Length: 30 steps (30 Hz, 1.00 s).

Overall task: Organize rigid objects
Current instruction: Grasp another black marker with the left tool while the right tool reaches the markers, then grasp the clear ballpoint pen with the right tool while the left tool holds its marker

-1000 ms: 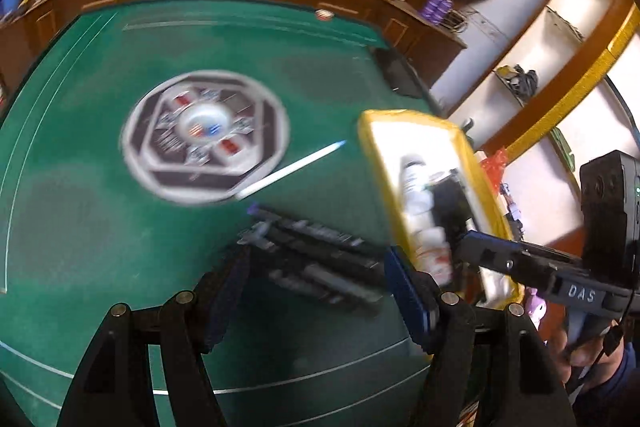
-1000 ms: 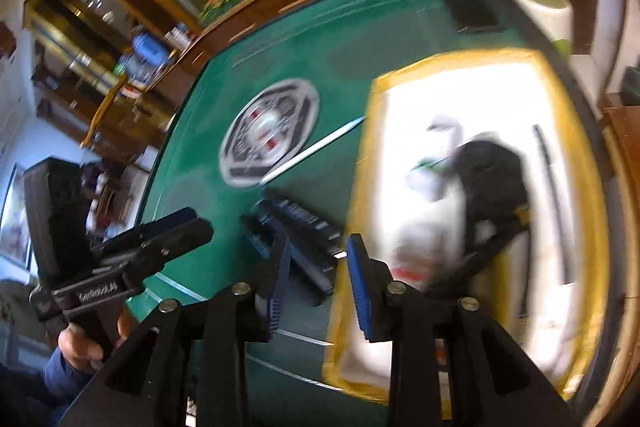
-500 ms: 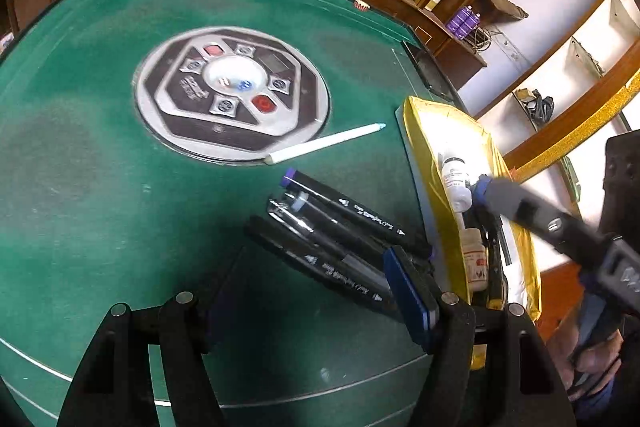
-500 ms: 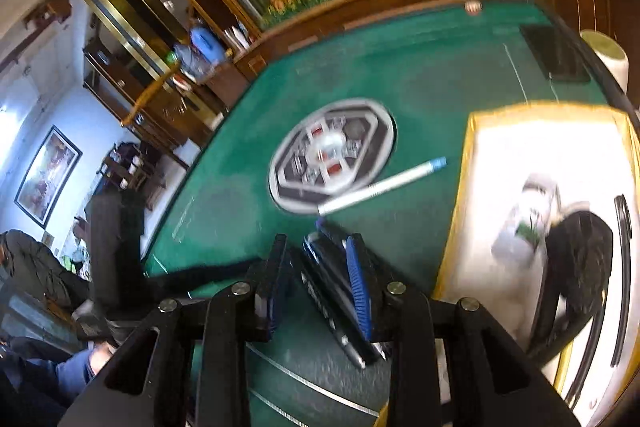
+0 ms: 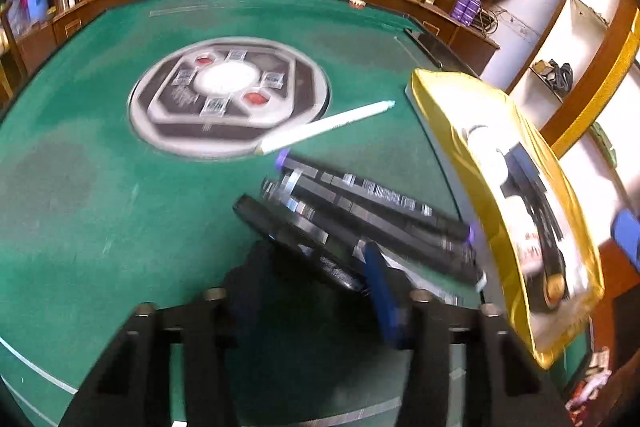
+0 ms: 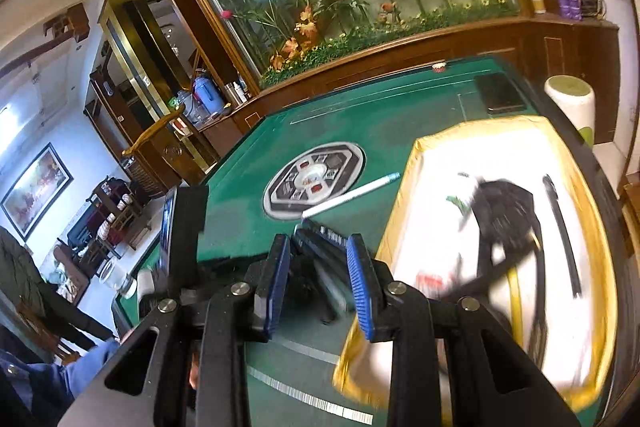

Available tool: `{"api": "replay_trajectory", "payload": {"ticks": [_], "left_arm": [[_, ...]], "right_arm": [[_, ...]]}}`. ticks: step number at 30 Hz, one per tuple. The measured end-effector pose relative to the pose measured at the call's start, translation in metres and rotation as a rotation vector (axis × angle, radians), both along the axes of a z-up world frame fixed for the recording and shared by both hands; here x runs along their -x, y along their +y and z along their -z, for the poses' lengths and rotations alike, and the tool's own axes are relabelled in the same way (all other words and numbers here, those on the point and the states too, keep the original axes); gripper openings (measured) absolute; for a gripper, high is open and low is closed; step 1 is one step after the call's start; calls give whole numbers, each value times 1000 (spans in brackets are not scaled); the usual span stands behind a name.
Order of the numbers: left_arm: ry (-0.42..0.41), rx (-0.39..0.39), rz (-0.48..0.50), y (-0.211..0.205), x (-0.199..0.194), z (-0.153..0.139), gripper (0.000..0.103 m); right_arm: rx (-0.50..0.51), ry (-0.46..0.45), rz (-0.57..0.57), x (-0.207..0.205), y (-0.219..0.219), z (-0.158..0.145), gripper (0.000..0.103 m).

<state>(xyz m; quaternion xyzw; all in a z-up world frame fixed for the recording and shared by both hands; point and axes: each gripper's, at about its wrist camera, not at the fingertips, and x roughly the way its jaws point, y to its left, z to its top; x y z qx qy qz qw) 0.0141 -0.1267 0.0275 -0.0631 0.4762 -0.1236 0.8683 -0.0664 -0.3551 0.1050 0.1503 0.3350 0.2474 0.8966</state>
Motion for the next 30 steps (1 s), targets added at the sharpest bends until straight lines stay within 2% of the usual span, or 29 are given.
{"api": "replay_trajectory", "payload": {"ticks": [2,3,6,10,14,15,17,19,21,24,30], "left_arm": [[18,-4,15,11,7,1,26],[33,1,12,21,12,1,23],[44,-15,4,39,26,0,21],[26,-45,24,57,42,2,21],[-15,-79,84,55,45,3,20],[-30,-98,99,52,44,3,20],[-56,-114,113,51,44,3,20],[-59,-76,113,57,43,4,20],[-44,-7,110,66,38,4,20],[-22,91,104,79,34,6,20],[-20,107,103,78,34,6,20]], "right_arm": [[-4,3,-18,15,-1,-3,29],[4,-3,-23,23,-2,-5,29],[21,-25,-45,37,2,-9,29],[57,7,-94,32,22,-2,29],[189,57,-164,0,58,7,28],[237,94,-166,-16,66,15,28],[262,164,-207,-38,78,29,26],[299,229,-212,-56,91,43,25],[340,254,-238,-66,106,52,25],[429,270,-211,-79,126,61,25],[566,275,-173,-94,141,76,25]]}}
